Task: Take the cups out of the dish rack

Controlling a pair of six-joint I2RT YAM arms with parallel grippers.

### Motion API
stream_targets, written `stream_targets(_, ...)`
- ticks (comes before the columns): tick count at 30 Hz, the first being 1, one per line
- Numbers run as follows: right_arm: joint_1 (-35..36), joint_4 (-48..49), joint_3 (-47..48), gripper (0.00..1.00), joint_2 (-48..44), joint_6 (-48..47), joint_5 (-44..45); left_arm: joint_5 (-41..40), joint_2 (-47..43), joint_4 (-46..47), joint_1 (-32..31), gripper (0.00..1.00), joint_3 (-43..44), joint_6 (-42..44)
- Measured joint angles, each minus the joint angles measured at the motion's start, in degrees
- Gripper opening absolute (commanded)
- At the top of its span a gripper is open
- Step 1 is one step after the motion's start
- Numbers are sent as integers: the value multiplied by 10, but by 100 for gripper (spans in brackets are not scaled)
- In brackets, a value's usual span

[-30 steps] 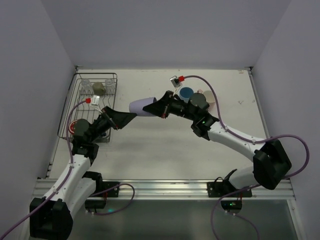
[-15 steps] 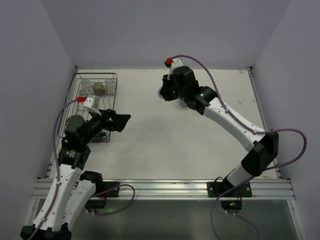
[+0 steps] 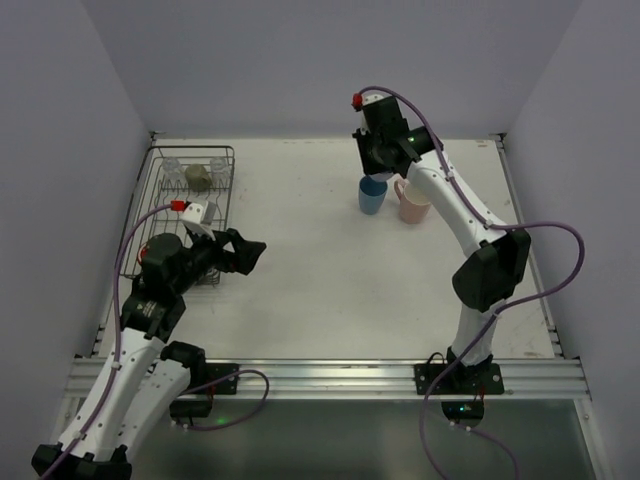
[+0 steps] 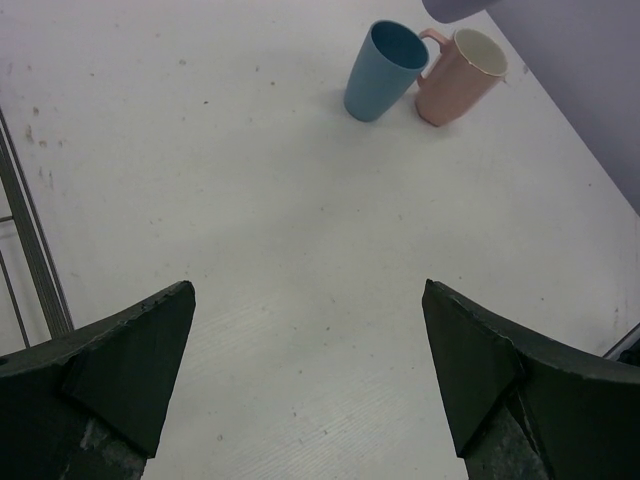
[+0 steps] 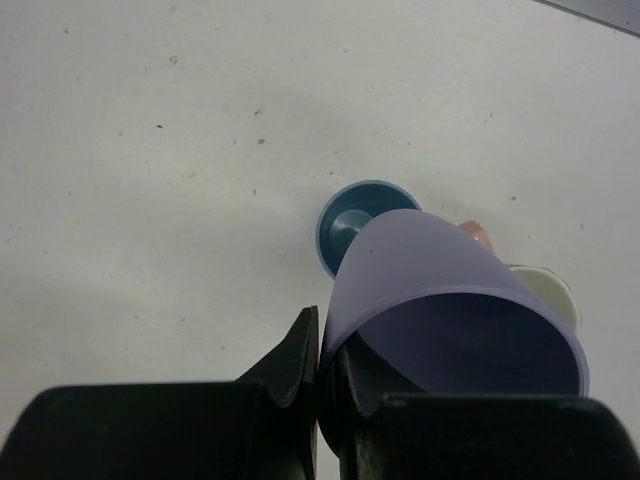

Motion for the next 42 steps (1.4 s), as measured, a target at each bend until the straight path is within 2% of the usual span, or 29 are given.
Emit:
stream_targets(6,-7,-20,55,0,71,-17,-17,-5,2,-4,-3,100,0,4)
stream_targets(11,-8,-25,63,0,97,-21,-28,-6,6,-4,-3,100,0,7)
stream_targets(42,-33,-19,46,2,134,-19,-68,-12,16,-4,-3,100,0,9)
